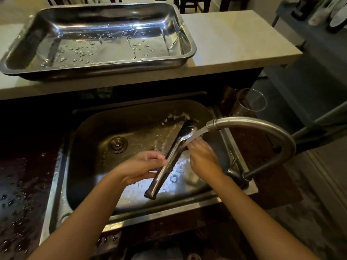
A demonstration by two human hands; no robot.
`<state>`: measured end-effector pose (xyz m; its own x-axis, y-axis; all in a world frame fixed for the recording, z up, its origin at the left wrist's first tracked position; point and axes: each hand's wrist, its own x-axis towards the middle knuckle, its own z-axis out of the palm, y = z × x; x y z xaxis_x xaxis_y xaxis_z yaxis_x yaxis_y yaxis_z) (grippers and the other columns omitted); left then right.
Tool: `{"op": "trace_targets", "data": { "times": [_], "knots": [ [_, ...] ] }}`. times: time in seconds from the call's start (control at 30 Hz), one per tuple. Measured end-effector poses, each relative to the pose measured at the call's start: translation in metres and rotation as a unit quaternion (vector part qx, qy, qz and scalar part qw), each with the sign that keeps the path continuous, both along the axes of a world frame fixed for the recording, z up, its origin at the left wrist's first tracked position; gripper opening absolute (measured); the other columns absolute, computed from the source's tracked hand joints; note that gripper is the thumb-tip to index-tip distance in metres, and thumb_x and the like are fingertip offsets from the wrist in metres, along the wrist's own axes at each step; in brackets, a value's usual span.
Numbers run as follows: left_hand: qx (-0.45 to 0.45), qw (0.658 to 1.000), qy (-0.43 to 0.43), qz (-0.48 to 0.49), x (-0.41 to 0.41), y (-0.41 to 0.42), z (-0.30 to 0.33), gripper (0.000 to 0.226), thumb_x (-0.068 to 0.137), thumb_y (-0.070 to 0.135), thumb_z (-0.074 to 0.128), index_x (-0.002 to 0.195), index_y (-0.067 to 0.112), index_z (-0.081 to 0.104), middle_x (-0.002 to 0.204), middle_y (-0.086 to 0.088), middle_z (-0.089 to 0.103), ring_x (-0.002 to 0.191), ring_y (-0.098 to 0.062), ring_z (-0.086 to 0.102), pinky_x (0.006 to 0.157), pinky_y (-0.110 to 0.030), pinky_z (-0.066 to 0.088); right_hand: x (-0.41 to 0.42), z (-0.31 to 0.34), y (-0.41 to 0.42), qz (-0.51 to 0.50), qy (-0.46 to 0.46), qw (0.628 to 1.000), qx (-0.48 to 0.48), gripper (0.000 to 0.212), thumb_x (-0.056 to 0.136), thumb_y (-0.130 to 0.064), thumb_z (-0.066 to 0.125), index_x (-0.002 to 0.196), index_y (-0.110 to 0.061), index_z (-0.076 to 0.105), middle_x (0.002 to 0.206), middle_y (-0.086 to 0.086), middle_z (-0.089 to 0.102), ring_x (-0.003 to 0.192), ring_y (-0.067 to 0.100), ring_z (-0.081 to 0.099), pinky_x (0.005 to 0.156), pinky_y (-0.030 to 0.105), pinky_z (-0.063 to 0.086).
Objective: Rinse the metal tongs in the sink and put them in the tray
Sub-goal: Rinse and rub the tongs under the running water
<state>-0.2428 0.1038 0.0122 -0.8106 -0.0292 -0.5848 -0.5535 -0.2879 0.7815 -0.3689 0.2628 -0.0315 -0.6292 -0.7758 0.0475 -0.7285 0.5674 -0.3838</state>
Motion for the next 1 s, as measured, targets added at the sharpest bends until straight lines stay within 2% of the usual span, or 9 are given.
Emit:
{"op": "trace_targets", "data": {
  "times": [0.17,0.27,0.37,0.5,0.6,0.7,0.8,0.9,1.0],
  "knots": [
    [0.031,0.998,0.011,0.046,-0.005,-0.004,-0.007,0.016,0.09,0.006,0.049,0.081,0.009,0.062,0.077,-0.006,0.066,0.069,-0.012,0.066,0.062,-0.022,0.057,0.052,0.008,0.016,0.212,0.01,0.977,-0.024,0.05,0.073,-0.002,0.065,0.12,-0.019,0.058,0.13,0.006,0.059,0.129,0.023,0.047,0.113,0.046,0.023],
    [0.044,0.998,0.029,0.041,-0.012,-0.002,-0.008,0.018,0.09,0.004,0.049,0.078,0.011,0.061,0.064,0.002,0.068,0.064,-0.009,0.067,0.059,-0.02,0.056,0.052,0.011,0.022,0.261,0.038,0.964,-0.034,0.048,0.067,0.001,0.068,0.111,-0.017,0.064,0.121,0.007,0.065,0.12,0.025,0.055,0.108,0.049,0.034],
    [0.036,0.998,0.042,0.027,-0.019,0.001,-0.007,0.017,0.09,0.004,0.048,0.078,0.011,0.058,0.057,0.006,0.066,0.06,-0.004,0.065,0.058,-0.017,0.055,0.029,0.017,0.013,0.193,0.122,0.974,0.007,0.057,0.058,-0.001,0.078,0.11,-0.016,0.065,0.119,0.01,0.066,0.118,0.029,0.058,0.105,0.05,0.034],
    [0.006,1.0,0.025,0.015,-0.022,-0.002,-0.009,0.011,0.089,0.007,0.051,0.085,0.009,0.061,0.075,-0.002,0.065,0.07,-0.012,0.063,0.062,-0.019,0.055,-0.006,0.026,0.007,0.018,0.109,0.994,0.015,0.057,0.071,0.007,0.058,0.122,-0.019,0.056,0.133,0.007,0.054,0.133,0.024,0.039,0.115,0.042,0.01],
    [0.002,0.999,0.019,0.042,-0.027,0.001,-0.011,0.011,0.09,0.005,0.05,0.085,0.008,0.06,0.067,0.0,0.064,0.059,-0.006,0.063,0.057,-0.017,0.055,0.01,0.016,0.014,0.145,0.094,0.984,0.035,0.063,0.077,0.003,0.058,0.131,-0.027,0.047,0.145,0.003,0.043,0.14,0.021,0.027,0.118,0.047,0.009],
    [0.008,0.997,0.021,0.073,-0.034,0.008,-0.013,0.013,0.091,0.004,0.048,0.083,0.007,0.057,0.072,-0.006,0.061,0.054,-0.004,0.064,0.052,-0.016,0.054,0.046,0.008,0.029,0.298,0.041,0.954,0.002,0.062,0.072,0.001,0.061,0.128,-0.024,0.052,0.139,0.003,0.051,0.133,0.02,0.039,0.114,0.046,0.026],
    [0.034,0.997,0.027,0.06,-0.035,0.012,-0.016,0.015,0.092,0.005,0.046,0.084,0.007,0.059,0.077,-0.008,0.06,0.059,-0.007,0.065,0.055,-0.018,0.056,0.036,0.008,0.034,0.314,0.077,0.946,-0.023,0.062,0.063,0.002,0.065,0.12,-0.022,0.059,0.128,0.003,0.061,0.124,0.02,0.051,0.108,0.046,0.031],
    [0.083,0.995,0.032,0.05,-0.03,0.013,-0.018,0.02,0.092,0.004,0.044,0.083,0.006,0.062,0.077,-0.01,0.068,0.063,-0.01,0.068,0.059,-0.02,0.057,0.007,0.012,0.026,0.175,0.064,0.982,0.009,0.048,0.083,-0.007,0.049,0.128,-0.021,0.053,0.143,0.004,0.048,0.137,0.02,0.036,0.118,0.04,0.01],
    [0.12,0.992,0.036,0.023,-0.022,0.015,-0.023,0.018,0.091,0.008,0.046,0.094,0.003,0.063,0.085,-0.011,0.075,0.073,-0.013,0.071,0.062,-0.022,0.057,-0.016,0.013,0.019,-0.1,-0.094,0.987,-0.087,0.045,0.092,-0.014,0.035,0.137,-0.017,0.043,0.151,0.008,0.031,0.14,0.024,0.027,0.11,0.032,0.028]
  ]
}}
